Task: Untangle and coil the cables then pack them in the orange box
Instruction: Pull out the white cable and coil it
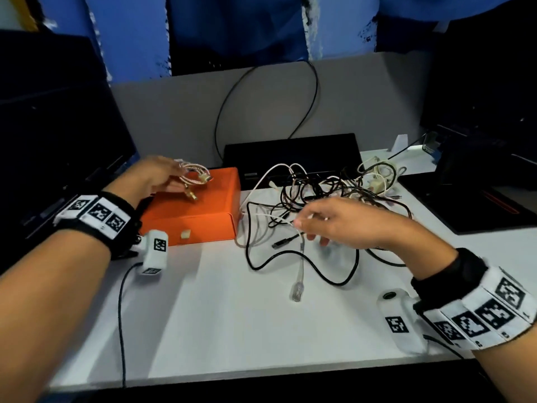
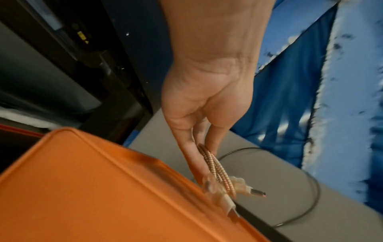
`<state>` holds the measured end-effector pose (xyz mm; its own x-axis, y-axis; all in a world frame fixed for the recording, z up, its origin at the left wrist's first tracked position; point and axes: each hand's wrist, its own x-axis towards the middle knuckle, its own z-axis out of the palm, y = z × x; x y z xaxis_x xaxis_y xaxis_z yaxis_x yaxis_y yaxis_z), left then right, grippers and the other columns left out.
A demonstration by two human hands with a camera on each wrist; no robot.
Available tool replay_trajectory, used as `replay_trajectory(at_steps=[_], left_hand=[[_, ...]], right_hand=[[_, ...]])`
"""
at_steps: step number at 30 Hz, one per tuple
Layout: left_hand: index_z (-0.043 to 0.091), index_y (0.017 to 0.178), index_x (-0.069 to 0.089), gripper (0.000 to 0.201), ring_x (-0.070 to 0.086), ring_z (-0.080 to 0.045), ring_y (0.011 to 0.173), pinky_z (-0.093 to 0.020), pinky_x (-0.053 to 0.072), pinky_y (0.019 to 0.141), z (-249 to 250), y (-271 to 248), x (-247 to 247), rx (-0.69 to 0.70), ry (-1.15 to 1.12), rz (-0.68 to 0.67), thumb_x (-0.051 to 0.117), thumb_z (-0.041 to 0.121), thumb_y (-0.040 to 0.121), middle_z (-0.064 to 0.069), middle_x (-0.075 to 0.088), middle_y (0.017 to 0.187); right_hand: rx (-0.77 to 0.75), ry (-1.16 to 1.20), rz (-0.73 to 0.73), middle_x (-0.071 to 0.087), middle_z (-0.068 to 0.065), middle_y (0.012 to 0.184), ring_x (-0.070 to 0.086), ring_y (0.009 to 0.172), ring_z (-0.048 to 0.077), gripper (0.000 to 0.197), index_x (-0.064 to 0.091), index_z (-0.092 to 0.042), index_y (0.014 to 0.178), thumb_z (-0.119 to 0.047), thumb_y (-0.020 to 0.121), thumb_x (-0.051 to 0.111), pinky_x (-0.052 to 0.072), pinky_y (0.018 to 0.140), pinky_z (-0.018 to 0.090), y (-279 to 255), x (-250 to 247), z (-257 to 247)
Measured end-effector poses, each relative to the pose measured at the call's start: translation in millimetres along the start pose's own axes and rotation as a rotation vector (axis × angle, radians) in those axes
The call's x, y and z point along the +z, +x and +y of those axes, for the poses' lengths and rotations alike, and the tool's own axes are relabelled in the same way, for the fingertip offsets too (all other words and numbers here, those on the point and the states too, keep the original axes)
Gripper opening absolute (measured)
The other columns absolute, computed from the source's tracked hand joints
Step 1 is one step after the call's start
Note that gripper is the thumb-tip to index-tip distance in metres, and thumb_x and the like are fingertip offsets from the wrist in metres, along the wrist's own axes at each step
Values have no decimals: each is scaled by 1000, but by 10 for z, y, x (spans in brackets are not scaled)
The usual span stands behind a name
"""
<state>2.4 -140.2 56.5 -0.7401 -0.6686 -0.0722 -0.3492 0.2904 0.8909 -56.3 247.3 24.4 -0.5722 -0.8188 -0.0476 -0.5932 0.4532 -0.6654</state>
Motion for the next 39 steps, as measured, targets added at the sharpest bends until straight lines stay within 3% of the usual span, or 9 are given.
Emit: replay_trajectory(at_steps=[5, 10, 16, 21, 24, 27, 32, 34, 39], left_hand=[[-3, 121, 61, 23, 70, -25, 62, -23, 57, 44, -140, 309, -66, -101, 158, 39, 61, 4, 99, -26, 67, 117], [12, 131, 67, 37, 62, -29, 117, -35, 49, 97, -32, 358, -66, 119, 496, 97, 62, 33, 101, -9, 65, 130], [22, 109, 77, 47, 66, -23, 103, -41, 51, 101, -27, 354, 20, 155, 861, -110, 72, 62, 84, -1, 74, 109], [11, 127, 68, 46, 65, -32, 110, -40, 51, 99, 122, 353, 109, 251, 995, -16, 70, 43, 94, -13, 69, 124], [9, 131, 66, 41, 62, -35, 118, -36, 49, 99, 335, 98, 392, 544, 996, 35, 67, 32, 97, -17, 66, 131], [11, 118, 73, 29, 67, -24, 108, -23, 44, 86, 468, -407, 906, 839, 931, -229, 67, 31, 97, -6, 73, 118], [22, 109, 71, 23, 63, -20, 101, -39, 53, 89, 367, -748, 1669, 874, 1256, -648, 64, 40, 97, 5, 69, 108], [24, 89, 67, 12, 63, -19, 85, -40, 55, 80, 433, -665, 1775, 874, 1262, -582, 59, 28, 97, 7, 68, 89], [19, 97, 59, 10, 65, -20, 72, -33, 48, 65, 959, -692, 1662, 971, 637, -140, 51, 19, 103, 9, 61, 80]], right_hand=[[49, -107, -51, 71, -13, 101, 70, 93, 9, 36, 68, -40, 107, -69, 93, 53, 57, 91, 38, 0, -46, 52], [67, -152, -46, 71, -13, 97, 70, 90, 9, 37, 68, -42, 106, -71, 92, 51, 57, 91, 38, 21, -69, 94], [142, -321, -28, 69, -16, 96, 65, 97, 9, 43, 69, -44, 112, -75, 92, 48, 53, 95, 38, 29, -106, 163], [171, -339, -37, 71, -15, 92, 66, 92, 7, 35, 72, -42, 106, -69, 93, 54, 54, 92, 37, 37, -152, 232], [152, -319, -71, 75, -10, 80, 72, 78, 7, 29, 72, -34, 87, -57, 98, 58, 58, 88, 38, 55, -155, 243], [153, -293, -6, 76, -11, 82, 71, 84, 12, 32, 73, -25, 86, -48, 102, 57, 58, 89, 40, 77, -189, 248], [153, -202, 245, 73, -8, 84, 70, 89, 17, 26, 71, -29, 83, -42, 102, 58, 57, 82, 36, 39, -415, 280], [174, -214, 242, 71, -10, 85, 67, 90, 15, 27, 69, -32, 81, -46, 102, 58, 52, 78, 32, -7, -475, 311], [184, -185, 333, 71, -11, 91, 63, 85, 8, 39, 66, -28, 120, -58, 98, 57, 44, 70, 30, -2, -520, 364]])
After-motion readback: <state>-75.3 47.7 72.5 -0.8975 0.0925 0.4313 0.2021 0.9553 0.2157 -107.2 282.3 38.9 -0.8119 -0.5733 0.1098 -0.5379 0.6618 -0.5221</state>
